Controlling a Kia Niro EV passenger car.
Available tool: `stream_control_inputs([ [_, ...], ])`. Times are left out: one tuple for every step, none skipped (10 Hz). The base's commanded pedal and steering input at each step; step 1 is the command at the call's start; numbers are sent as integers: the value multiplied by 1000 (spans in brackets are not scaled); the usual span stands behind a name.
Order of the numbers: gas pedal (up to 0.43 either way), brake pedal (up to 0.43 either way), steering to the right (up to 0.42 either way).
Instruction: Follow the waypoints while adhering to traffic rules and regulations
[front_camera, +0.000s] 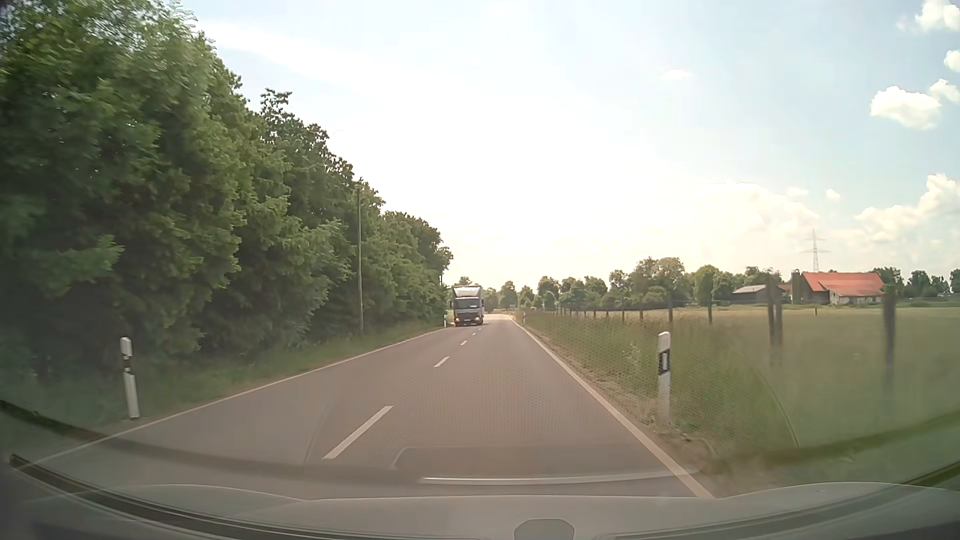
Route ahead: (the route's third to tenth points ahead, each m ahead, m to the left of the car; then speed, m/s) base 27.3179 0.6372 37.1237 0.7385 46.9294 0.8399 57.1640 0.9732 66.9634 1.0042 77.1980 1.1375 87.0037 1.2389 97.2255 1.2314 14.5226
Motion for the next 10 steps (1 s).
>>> stream_control_inputs([
  [169, 0, -2],
  [169, 0, -2],
  [169, 0, -3],
  [169, 0, -3],
  [169, 0, -3],
  [169, 0, -3],
  [169, 0, -4],
  [169, 0, -4],
  [169, 0, -4],
  [169, 0, -4],
])
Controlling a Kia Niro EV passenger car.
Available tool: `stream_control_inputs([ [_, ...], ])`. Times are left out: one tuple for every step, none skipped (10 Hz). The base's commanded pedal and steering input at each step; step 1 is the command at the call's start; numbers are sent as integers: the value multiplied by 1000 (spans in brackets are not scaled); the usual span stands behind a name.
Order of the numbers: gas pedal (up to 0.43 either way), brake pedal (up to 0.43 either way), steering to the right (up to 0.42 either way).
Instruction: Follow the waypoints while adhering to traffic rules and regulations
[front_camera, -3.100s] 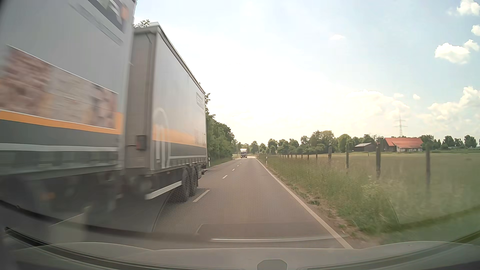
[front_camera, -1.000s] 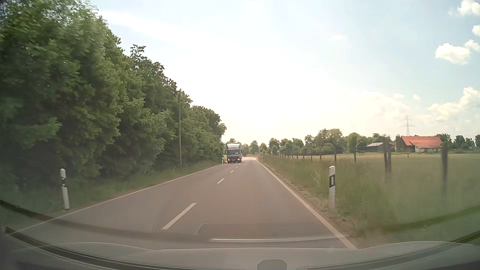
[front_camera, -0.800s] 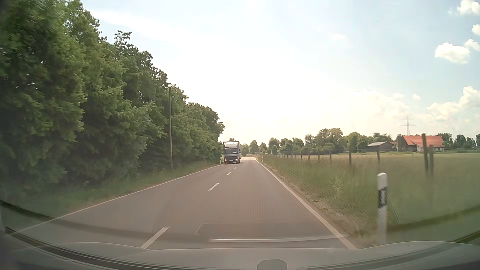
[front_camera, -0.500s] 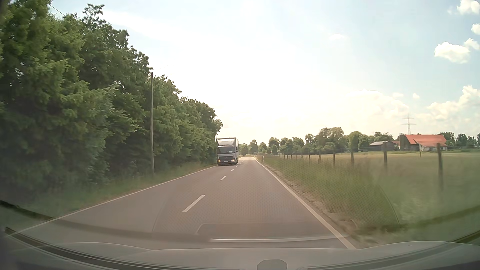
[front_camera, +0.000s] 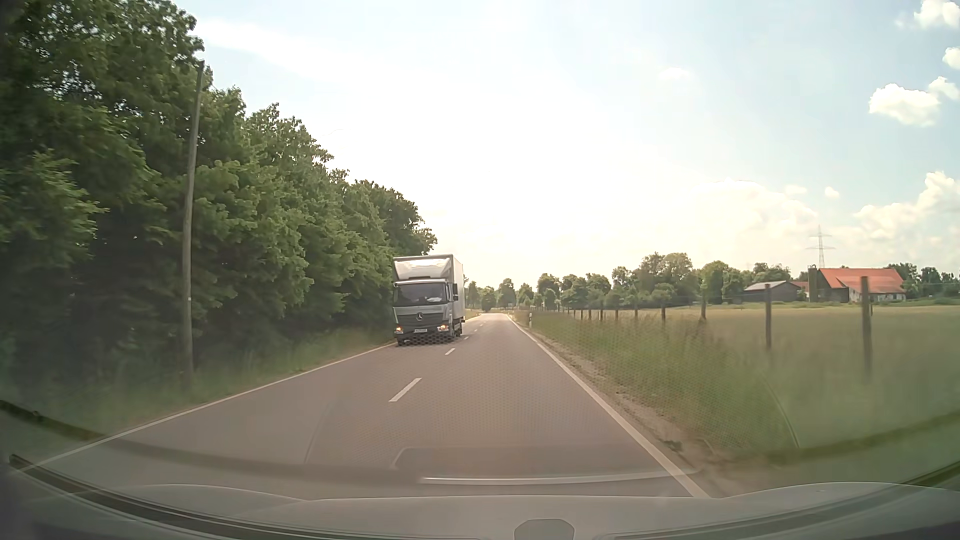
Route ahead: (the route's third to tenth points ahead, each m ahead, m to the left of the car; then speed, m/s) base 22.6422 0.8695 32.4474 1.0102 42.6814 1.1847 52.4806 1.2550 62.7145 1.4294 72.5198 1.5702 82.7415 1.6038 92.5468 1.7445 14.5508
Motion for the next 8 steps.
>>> stream_control_inputs([
  [169, 0, -4],
  [169, 0, -4],
  [169, 0, -4],
  [169, 0, -4],
  [169, 0, -4],
  [169, 0, -4],
  [169, 0, -4],
  [169, 0, -4],
])
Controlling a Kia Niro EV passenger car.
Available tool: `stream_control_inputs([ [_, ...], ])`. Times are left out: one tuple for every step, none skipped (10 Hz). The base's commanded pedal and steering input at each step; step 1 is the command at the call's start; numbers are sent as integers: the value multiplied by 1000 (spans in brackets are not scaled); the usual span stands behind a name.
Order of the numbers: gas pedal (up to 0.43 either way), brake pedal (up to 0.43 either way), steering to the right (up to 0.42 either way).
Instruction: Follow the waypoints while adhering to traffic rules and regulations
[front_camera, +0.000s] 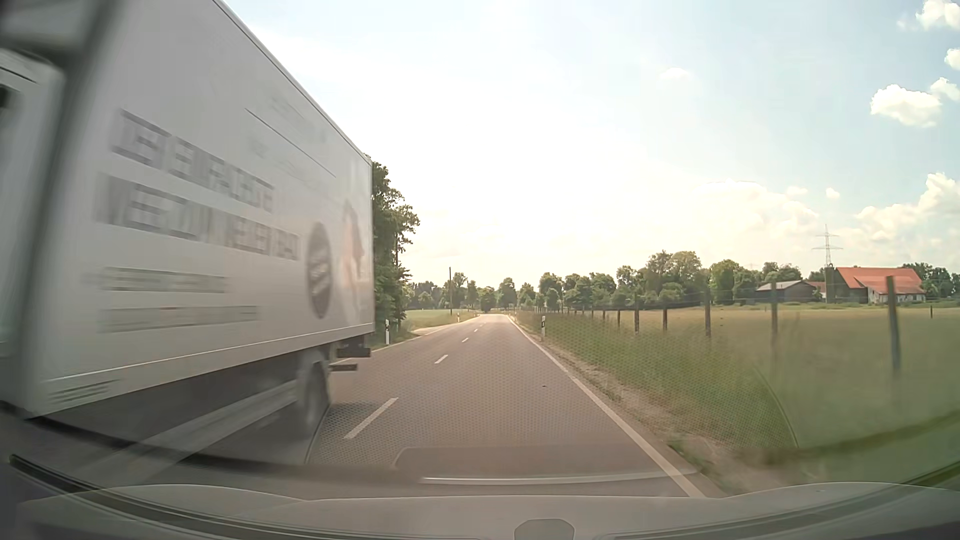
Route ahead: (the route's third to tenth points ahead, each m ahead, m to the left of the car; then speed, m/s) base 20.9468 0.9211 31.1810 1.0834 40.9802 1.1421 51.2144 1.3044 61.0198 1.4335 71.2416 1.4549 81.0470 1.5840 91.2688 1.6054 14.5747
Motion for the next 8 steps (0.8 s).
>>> stream_control_inputs([
  [169, 0, -5],
  [169, 0, -4],
  [169, 0, -5],
  [169, 0, -5],
  [169, 0, -6],
  [169, 0, -6],
  [169, 0, -6],
  [169, 0, -6],
])
